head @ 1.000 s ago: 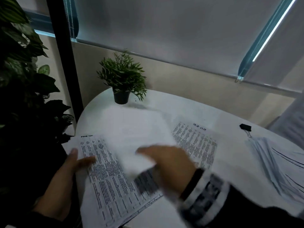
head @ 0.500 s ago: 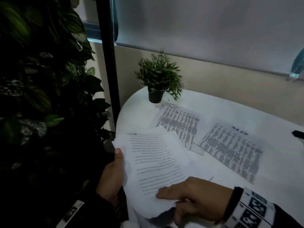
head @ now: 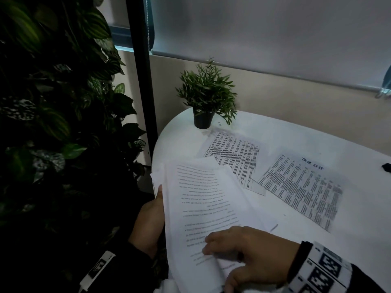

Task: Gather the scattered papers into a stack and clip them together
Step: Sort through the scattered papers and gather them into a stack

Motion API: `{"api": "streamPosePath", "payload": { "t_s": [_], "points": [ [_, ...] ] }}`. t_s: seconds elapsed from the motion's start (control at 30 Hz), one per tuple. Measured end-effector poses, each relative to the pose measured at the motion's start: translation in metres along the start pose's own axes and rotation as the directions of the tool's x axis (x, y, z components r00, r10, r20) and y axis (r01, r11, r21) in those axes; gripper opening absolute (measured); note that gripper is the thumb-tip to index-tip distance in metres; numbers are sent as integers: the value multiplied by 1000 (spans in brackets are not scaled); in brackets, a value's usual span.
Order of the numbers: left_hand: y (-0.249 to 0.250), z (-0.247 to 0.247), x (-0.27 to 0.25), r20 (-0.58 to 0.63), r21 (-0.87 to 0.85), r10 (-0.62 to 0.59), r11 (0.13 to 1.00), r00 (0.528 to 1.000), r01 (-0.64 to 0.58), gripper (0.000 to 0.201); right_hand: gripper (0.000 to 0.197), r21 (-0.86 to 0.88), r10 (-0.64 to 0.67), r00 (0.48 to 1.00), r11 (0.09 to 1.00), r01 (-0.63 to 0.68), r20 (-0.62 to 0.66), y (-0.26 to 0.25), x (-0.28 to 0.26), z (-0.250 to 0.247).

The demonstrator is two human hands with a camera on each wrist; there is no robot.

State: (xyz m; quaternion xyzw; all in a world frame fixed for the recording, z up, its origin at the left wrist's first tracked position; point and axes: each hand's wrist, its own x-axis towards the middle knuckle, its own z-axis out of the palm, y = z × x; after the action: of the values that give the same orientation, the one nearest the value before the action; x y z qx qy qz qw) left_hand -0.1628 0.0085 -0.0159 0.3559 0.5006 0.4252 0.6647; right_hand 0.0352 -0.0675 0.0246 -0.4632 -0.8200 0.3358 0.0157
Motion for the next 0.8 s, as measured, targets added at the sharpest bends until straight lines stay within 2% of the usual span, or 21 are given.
{"api": "streamPosePath", "payload": {
  "t_s": [0.13, 0.23, 0.3, 0.4, 0.47, 0.53, 0.6, 0.67, 0.73, 0.8],
  "points": [
    [1, 2, -4, 73, -137, -30, 990, 997, 39, 55, 66, -9, 87, 994, 996, -88, -58, -7, 2, 3],
    [0, 3, -2, 66, -85, -8, 996, 998, 14, 56, 91, 42, 211, 974, 977, -208, -77, -17, 5, 3],
    [-1, 6, -4, 115, -77, 3, 997, 993, 6, 55, 106, 128, 293, 942, 953, -274, -164, -26, 11, 6],
    [2, 16, -14, 220, -41, 50, 998, 974, -41, 47, 110, 160, 410, 858, 912, -378, -307, -40, 22, 14],
    [2, 20, -18, 236, -14, 84, 996, 968, -83, 44, 102, 127, 457, 805, 887, -444, -379, -45, 29, 18],
    [1, 20, -16, 209, 25, 113, 992, 971, -121, 42, 76, 127, 474, 769, 875, -468, -430, -43, 34, 22],
    [-4, 18, -13, 186, 92, 167, 978, 968, -186, 44, 48, 193, 466, 753, 883, -428, -465, -38, 34, 22],
    [-8, 15, -8, 109, 126, 212, 966, 971, -225, 41, 34, 317, 466, 724, 883, -346, -509, -25, 29, 19],
    [-12, 9, 1, 5, 82, 199, 977, 980, -199, 26, 30, 443, 525, 641, 844, -303, -561, -10, 17, 13],
    [-11, 7, 5, -55, 6, 159, 987, 986, -159, 22, 34, 503, 573, 520, 816, -286, -634, 2, 3, 3]
  ]
}}
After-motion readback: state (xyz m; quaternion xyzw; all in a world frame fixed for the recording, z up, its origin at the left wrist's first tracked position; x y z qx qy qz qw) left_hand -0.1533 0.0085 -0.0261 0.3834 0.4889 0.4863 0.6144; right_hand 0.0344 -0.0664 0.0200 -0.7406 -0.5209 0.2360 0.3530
